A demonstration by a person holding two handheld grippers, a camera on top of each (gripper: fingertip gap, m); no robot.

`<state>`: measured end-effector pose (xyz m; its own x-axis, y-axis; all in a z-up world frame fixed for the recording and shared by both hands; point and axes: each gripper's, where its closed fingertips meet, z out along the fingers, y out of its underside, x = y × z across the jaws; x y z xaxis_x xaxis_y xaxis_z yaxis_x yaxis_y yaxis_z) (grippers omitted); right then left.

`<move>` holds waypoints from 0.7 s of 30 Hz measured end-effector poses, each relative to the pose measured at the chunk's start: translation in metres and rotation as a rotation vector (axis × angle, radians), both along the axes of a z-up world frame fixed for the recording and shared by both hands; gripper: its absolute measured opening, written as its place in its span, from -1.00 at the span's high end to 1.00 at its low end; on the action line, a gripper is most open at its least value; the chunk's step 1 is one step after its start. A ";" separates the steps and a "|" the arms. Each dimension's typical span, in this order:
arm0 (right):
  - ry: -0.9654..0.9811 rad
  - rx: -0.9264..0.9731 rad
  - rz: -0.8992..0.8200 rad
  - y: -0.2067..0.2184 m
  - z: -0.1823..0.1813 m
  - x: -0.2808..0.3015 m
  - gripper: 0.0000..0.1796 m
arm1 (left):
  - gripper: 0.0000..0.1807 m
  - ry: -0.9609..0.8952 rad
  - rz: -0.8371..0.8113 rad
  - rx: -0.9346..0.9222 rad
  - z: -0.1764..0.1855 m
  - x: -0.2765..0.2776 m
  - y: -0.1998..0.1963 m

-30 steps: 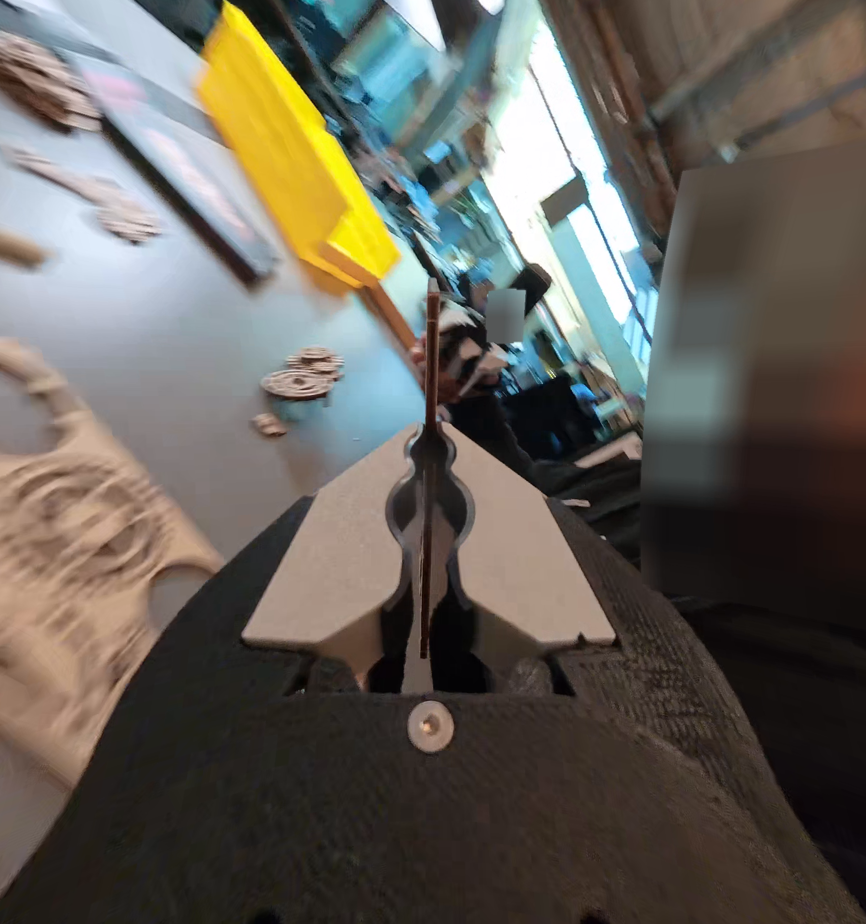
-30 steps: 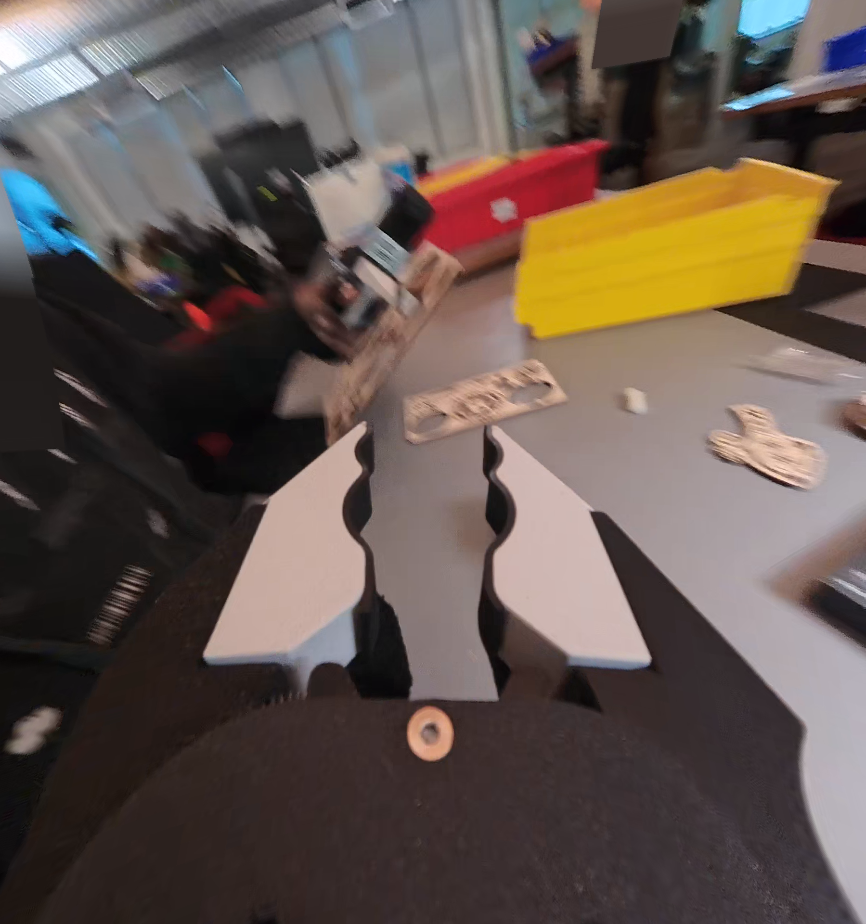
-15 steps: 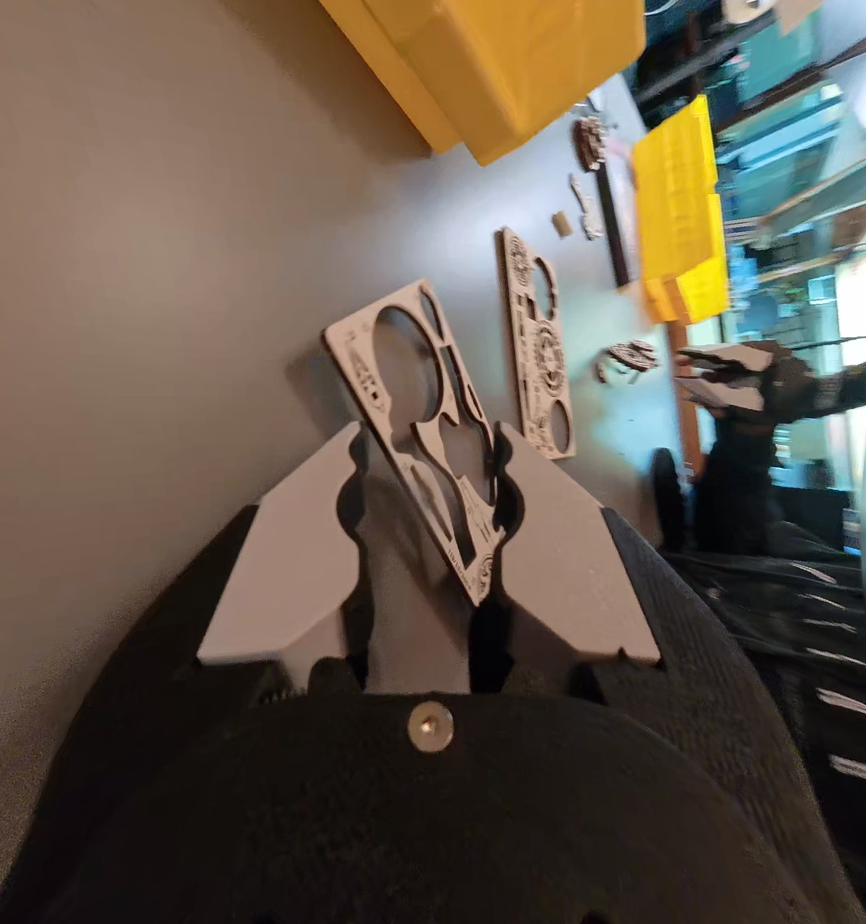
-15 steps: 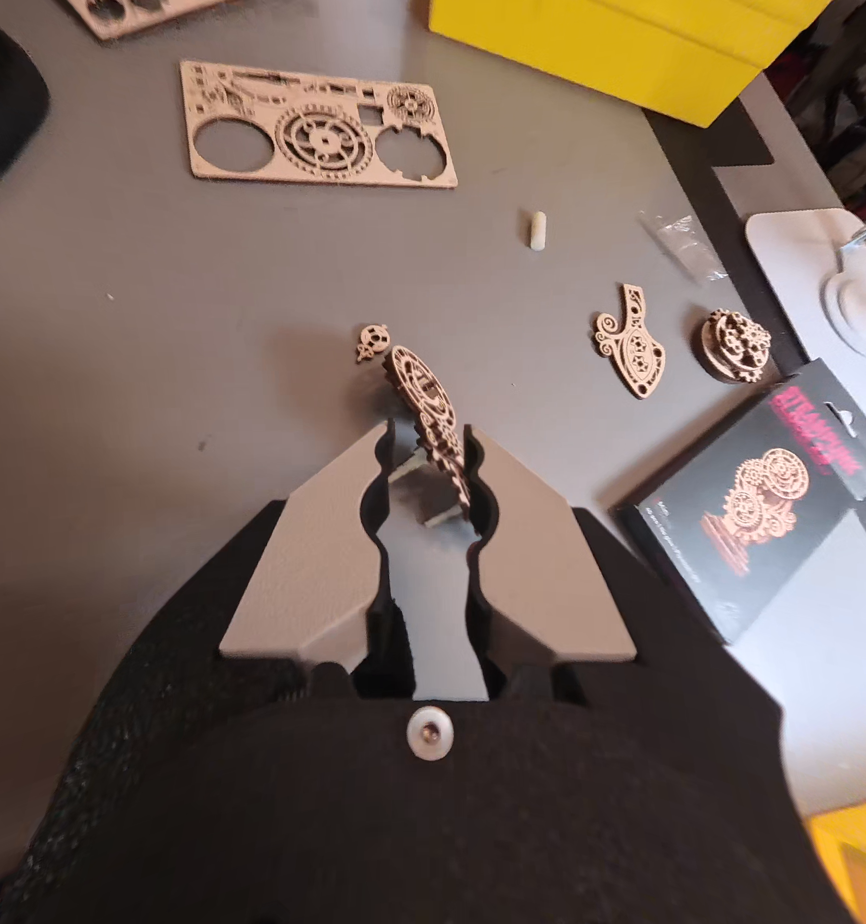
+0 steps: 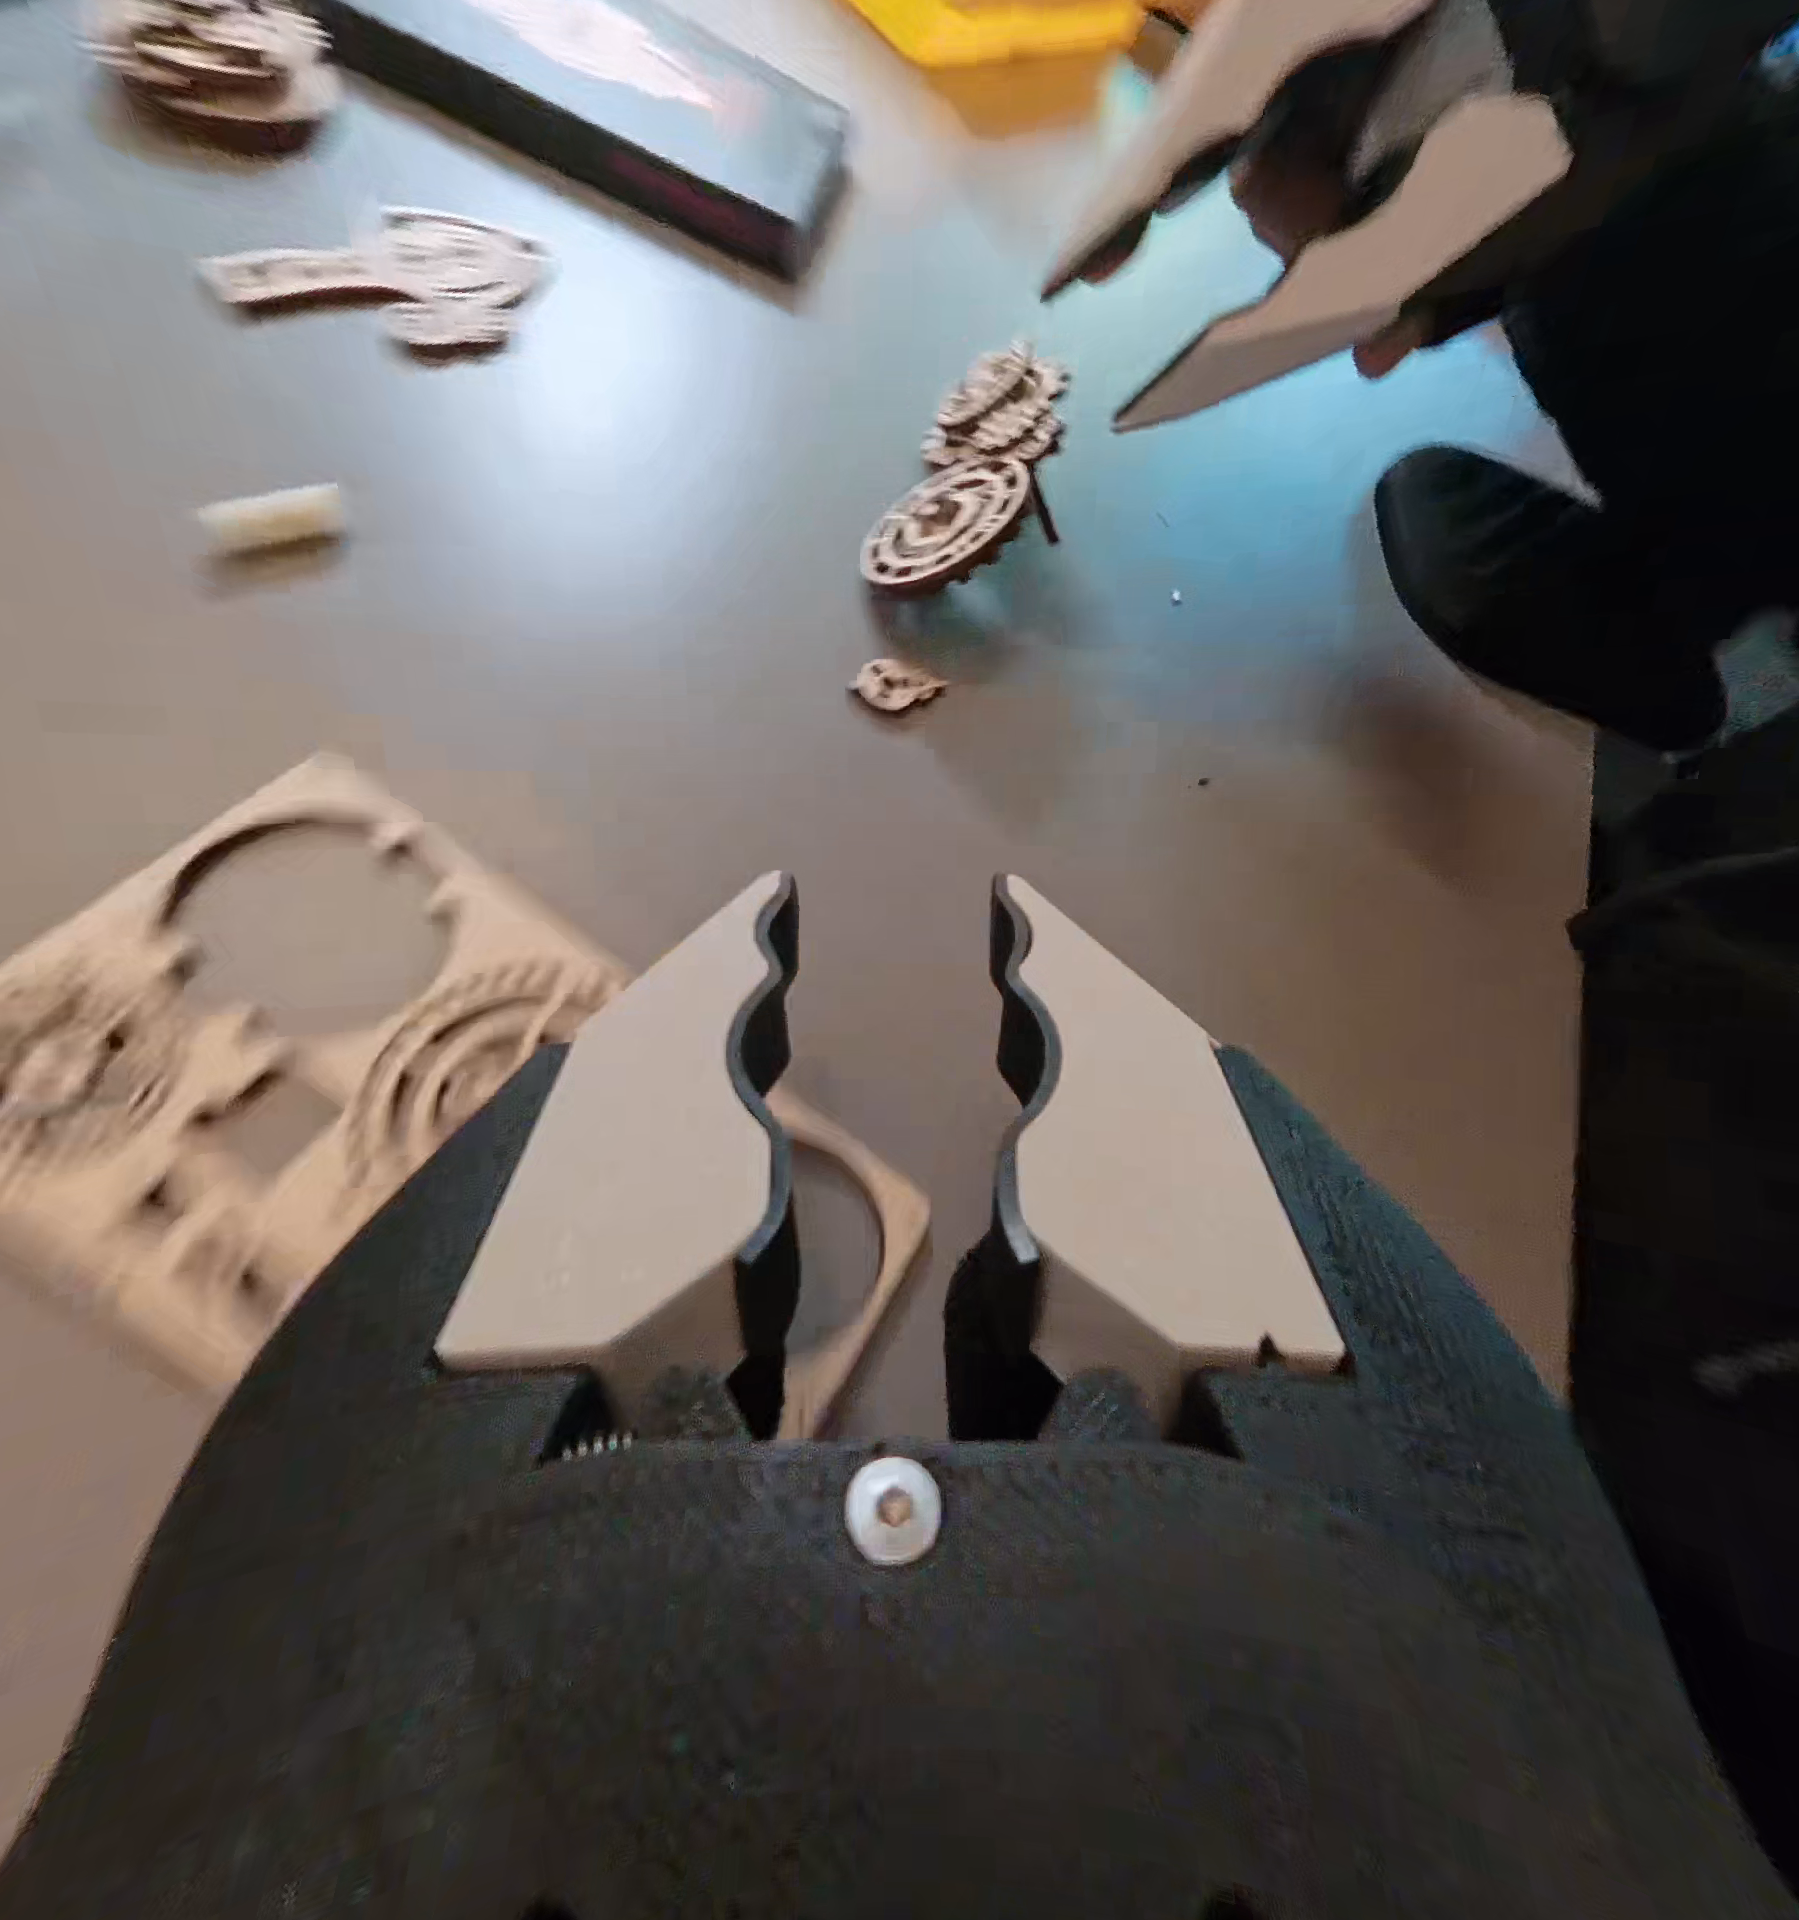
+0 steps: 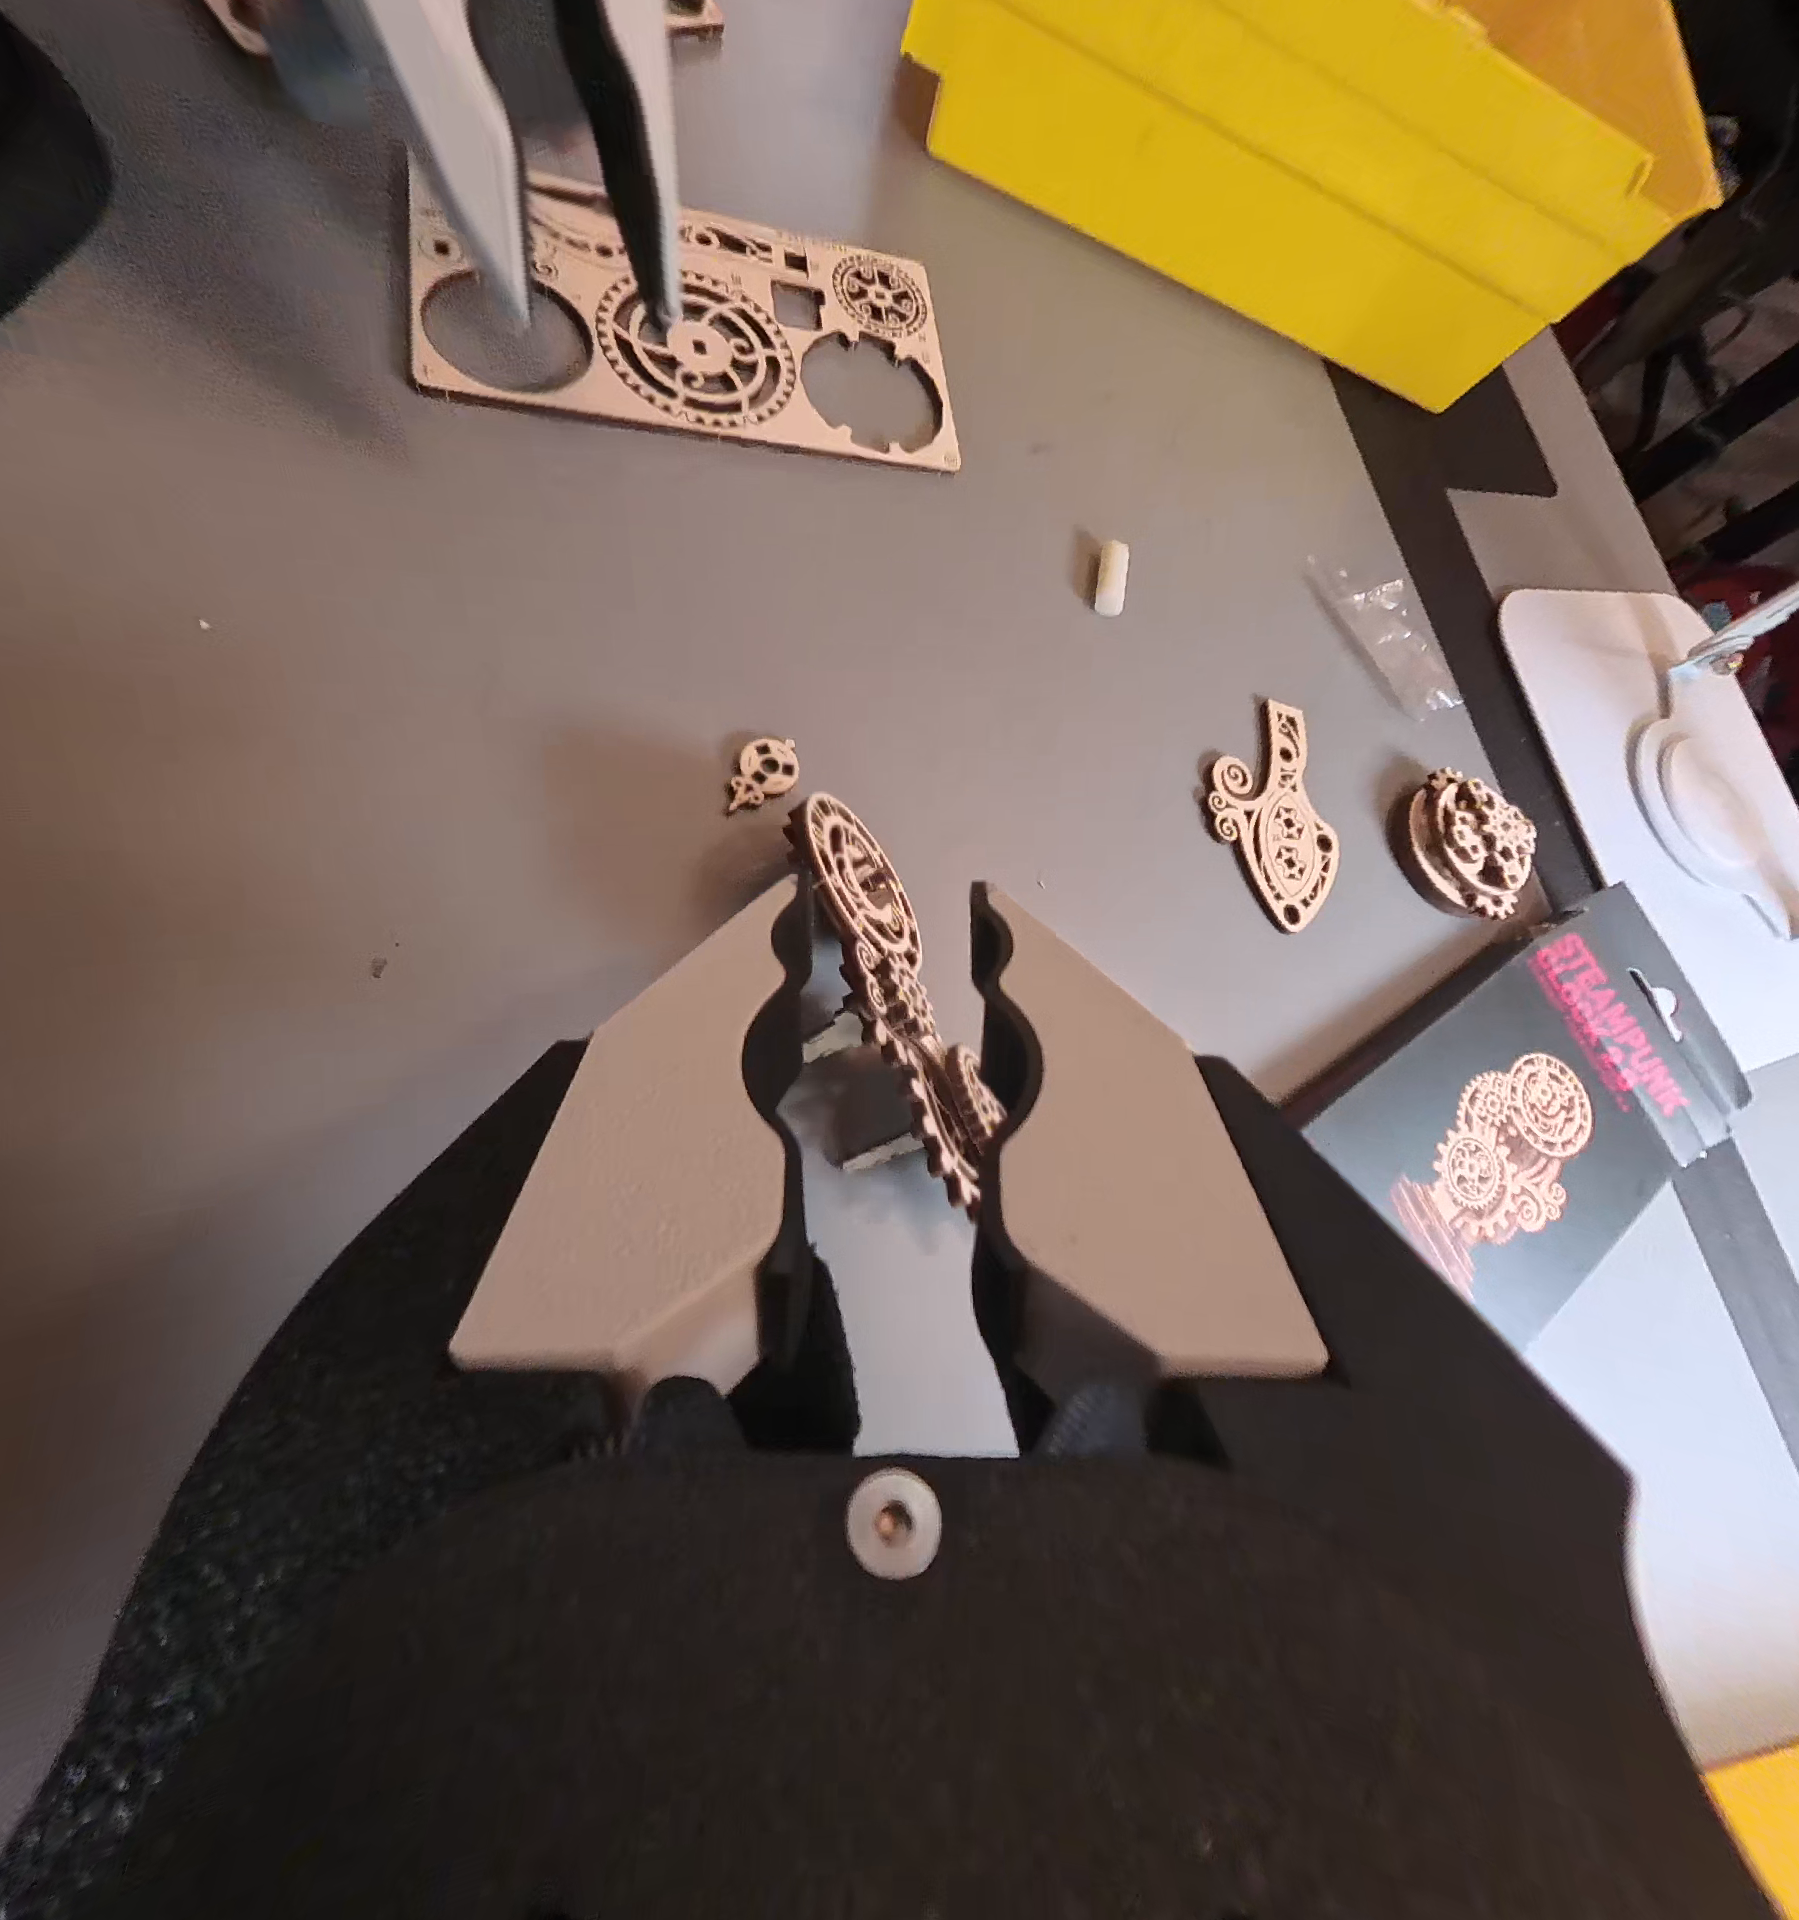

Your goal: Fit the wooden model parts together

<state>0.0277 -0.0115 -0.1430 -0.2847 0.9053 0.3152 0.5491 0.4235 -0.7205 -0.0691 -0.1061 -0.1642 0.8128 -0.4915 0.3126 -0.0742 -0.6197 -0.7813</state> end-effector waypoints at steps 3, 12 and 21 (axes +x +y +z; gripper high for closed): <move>0.003 0.010 -0.005 -0.001 0.001 0.005 0.69 | 0.52 0.109 -0.145 -0.024 -0.025 0.033 0.026; 0.090 -0.092 -0.046 0.005 0.002 0.031 0.73 | 0.55 0.249 -0.315 -0.016 -0.043 0.052 0.059; 0.150 -0.166 -0.004 0.000 0.005 0.028 0.74 | 0.63 0.338 -0.431 0.031 -0.047 0.056 0.064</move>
<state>0.0558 -0.0116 -0.1377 -0.2420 0.9493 0.2007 0.4318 0.2906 -0.8539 -0.0126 -0.0424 -0.2109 0.5886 -0.8069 0.0494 -0.5661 -0.4550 -0.6873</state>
